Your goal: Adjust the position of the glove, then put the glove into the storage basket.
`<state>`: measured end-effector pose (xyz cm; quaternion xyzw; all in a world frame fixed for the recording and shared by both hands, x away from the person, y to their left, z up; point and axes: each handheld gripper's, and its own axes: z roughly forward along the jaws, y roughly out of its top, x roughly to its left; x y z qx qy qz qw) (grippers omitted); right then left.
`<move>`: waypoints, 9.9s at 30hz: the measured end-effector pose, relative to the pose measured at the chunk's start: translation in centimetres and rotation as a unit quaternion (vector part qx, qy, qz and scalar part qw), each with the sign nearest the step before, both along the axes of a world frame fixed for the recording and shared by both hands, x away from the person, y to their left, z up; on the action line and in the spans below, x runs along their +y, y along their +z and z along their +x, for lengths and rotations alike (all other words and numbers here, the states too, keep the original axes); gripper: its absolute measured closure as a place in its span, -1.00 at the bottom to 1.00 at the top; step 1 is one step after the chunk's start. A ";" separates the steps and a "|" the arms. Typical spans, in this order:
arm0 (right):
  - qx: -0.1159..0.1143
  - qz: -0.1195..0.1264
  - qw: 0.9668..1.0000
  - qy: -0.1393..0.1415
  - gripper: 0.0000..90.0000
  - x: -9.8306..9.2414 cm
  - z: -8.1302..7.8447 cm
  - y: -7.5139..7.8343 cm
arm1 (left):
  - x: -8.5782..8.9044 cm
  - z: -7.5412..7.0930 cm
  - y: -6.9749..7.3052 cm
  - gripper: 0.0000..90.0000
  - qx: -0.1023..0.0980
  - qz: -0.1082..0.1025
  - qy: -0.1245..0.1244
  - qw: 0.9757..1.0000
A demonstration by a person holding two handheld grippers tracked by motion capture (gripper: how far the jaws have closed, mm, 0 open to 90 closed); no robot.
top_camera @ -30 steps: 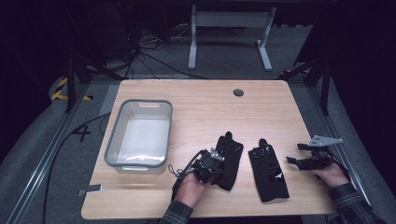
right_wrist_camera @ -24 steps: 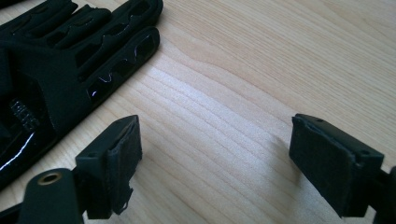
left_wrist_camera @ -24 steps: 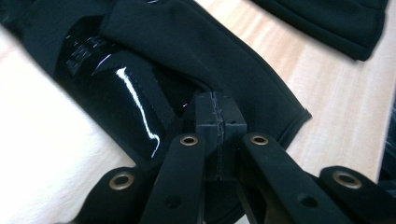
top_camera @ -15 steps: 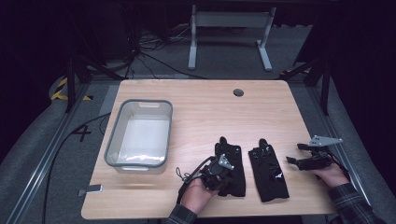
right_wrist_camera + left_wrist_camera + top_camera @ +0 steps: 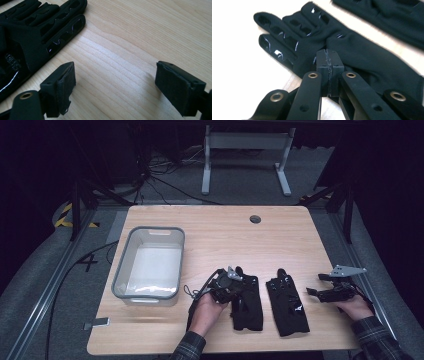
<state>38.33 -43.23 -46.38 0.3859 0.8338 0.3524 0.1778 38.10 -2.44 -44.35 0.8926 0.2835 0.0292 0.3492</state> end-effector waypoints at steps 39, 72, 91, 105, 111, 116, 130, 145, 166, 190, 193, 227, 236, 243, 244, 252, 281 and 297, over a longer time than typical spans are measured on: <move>0.017 0.025 0.992 0.125 1.00 4.3 -2.7 2.1 | 0.6 -1.5 -0.6 0.10 0.003 -0.023 0.020 1.000; 0.039 -0.010 0.986 0.162 1.00 5.8 -2.8 1.2 | -1.0 -1.5 -1.0 0.94 0.043 -0.034 0.037 0.998; 0.035 -0.014 0.986 0.163 1.00 6.5 -2.9 1.2 | -0.3 -1.6 -0.3 0.94 0.075 -0.078 0.030 0.994; 0.039 -0.013 0.983 0.178 1.00 9.1 -1.9 1.2 | 1.5 -0.9 1.4 0.94 0.086 -0.139 0.029 0.986; 0.041 -0.013 0.982 0.184 1.00 10.0 -1.6 1.2 | 1.3 -0.7 1.9 0.94 0.088 -0.158 0.023 0.983; 0.045 -0.005 0.981 0.186 1.00 10.1 -1.4 1.1 | 0.9 -0.4 2.2 0.94 0.092 -0.169 0.016 0.981; 0.047 -0.002 0.981 0.187 1.00 10.2 -1.2 1.1 | -1.3 0.6 3.1 0.94 0.077 -0.168 -0.006 0.983; 0.041 -0.014 0.980 0.193 1.00 11.1 -0.8 1.2 | -0.6 -0.4 3.1 0.94 0.083 -0.156 0.012 0.984; 0.037 -0.015 0.980 0.196 1.00 11.2 -0.8 1.1 | -5.2 1.0 2.7 0.92 0.089 -0.145 -0.017 0.985; 0.020 0.018 0.992 0.121 0.57 5.6 -0.6 2.1 | -4.3 -0.3 3.4 0.99 0.039 -0.127 -0.030 0.991; 0.027 0.017 0.993 0.116 0.26 5.4 -0.7 1.8 | -3.8 -1.0 3.1 0.99 0.035 -0.115 -0.028 0.992; 0.024 -0.001 0.997 0.076 -0.46 4.9 0.2 0.4 | -13.1 -4.8 -0.3 1.00 0.040 -0.017 -0.146 0.988; 0.021 -0.002 0.997 0.073 -0.46 4.8 0.2 0.4 | -11.9 -4.9 -0.3 1.00 0.045 0.007 -0.133 0.990; 0.018 -0.003 0.997 0.074 -0.47 4.8 0.3 0.3 | -9.5 -4.5 -0.2 1.00 0.048 0.014 -0.112 0.993; 0.019 -0.003 0.997 0.074 -0.47 4.8 0.2 0.3 | -9.2 -4.4 -0.2 1.00 0.049 0.015 -0.107 0.993; 0.016 -0.004 0.997 0.073 -0.50 4.7 0.2 0.3 | -6.6 -3.7 0.0 1.00 0.050 0.021 -0.076 0.996; 0.004 -0.005 0.997 0.080 -0.67 5.0 0.2 -0.1 | -3.1 -1.0 2.6 0.56 0.022 -0.029 -0.022 0.999; -0.002 0.001 0.996 0.084 -0.69 4.9 0.2 -0.3 | -3.6 5.3 1.9 -0.34 0.001 -0.014 0.013 1.000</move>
